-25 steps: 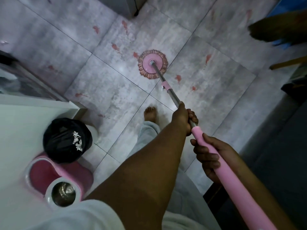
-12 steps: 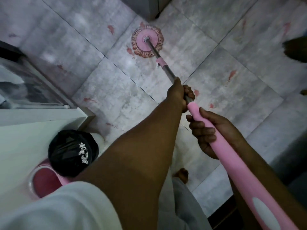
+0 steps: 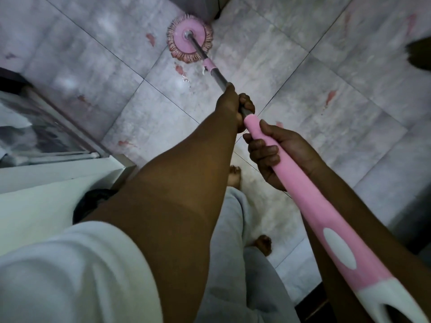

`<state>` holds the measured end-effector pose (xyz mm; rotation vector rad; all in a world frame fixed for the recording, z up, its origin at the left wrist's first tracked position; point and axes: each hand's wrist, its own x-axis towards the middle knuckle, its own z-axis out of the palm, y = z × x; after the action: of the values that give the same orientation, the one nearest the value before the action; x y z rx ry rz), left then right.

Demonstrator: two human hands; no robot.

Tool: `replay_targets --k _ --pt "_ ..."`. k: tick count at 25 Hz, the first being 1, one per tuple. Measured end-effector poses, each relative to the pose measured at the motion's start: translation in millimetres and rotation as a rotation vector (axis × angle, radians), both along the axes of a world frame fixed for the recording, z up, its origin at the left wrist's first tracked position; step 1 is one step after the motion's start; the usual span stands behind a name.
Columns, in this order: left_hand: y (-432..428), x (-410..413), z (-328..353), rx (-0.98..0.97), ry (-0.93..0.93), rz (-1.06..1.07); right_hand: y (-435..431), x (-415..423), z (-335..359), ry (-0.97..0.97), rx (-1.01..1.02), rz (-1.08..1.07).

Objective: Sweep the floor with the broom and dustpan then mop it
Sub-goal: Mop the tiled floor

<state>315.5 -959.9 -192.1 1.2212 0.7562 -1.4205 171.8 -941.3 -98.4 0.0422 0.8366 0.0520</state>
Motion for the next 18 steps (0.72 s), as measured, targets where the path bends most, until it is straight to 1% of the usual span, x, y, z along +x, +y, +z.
replay_targets --k 6,12,15,18 --pt "64 -79 21 0.022 0.04 -0.052 64 -80 19 0.004 0.06 -0.037" --pt "158 -195 50 0.041 0.084 -0.06 156 -196 50 0.073 0.085 -0.018" --pt "190 -245 57 0.064 0.118 -0.094 186 -244 64 0.093 0.119 -0.028" --pt "213 -285 66 0.074 0.15 -0.097 204 -282 80 0.06 0.136 -0.022"
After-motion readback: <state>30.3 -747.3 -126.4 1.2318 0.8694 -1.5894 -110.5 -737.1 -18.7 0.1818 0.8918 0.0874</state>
